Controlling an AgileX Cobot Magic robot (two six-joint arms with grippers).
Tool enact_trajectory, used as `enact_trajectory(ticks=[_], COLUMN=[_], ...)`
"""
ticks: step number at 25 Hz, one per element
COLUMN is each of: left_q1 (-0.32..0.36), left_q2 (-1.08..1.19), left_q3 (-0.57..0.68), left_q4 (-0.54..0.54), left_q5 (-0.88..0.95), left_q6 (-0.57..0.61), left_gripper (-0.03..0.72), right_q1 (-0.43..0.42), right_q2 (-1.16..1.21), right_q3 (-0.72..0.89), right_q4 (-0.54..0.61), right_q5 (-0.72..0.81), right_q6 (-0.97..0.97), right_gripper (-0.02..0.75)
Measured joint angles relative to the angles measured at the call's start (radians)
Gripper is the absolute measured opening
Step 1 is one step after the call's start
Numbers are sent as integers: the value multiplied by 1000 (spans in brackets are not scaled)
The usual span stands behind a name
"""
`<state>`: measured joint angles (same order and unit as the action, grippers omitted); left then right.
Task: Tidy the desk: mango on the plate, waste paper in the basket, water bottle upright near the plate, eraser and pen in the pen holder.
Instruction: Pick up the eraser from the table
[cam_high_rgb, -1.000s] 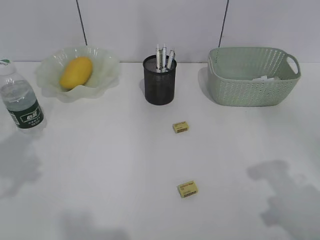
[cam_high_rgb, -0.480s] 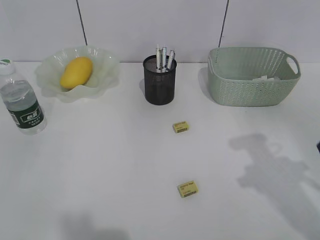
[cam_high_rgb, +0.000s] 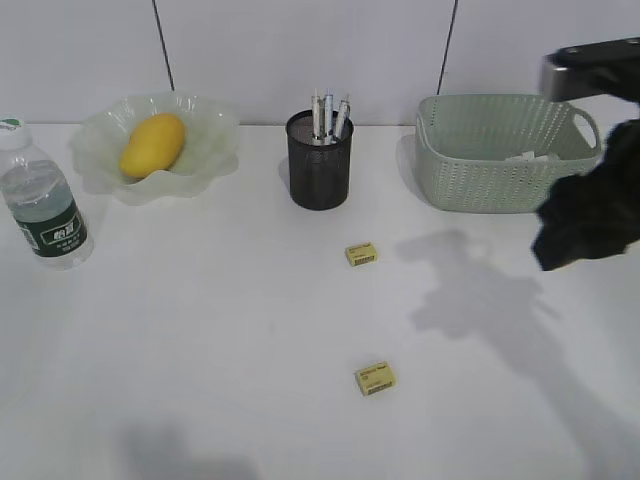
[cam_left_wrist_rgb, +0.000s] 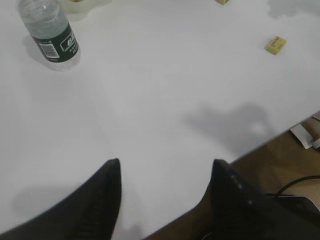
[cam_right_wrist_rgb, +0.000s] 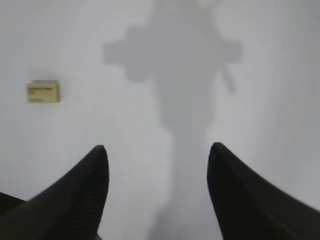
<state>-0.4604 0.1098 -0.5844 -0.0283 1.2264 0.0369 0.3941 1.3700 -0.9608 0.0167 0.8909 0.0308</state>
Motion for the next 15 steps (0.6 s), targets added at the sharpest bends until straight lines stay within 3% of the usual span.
enact_trajectory(ticks=[7,15], left_q1=[0,0], left_q2=[-15,-16], left_q3=[22,25], left_q4=[-21,-23], left_q5=[-72,-98], left_q6=[0,0], left_gripper=[438,438], right_q1=[141,216], right_q2=[135,233], right_q3=[-72,-132], right_q4=[4,4], right_q5=[3,4], right_q6=[23,73], right_gripper=[494,494])
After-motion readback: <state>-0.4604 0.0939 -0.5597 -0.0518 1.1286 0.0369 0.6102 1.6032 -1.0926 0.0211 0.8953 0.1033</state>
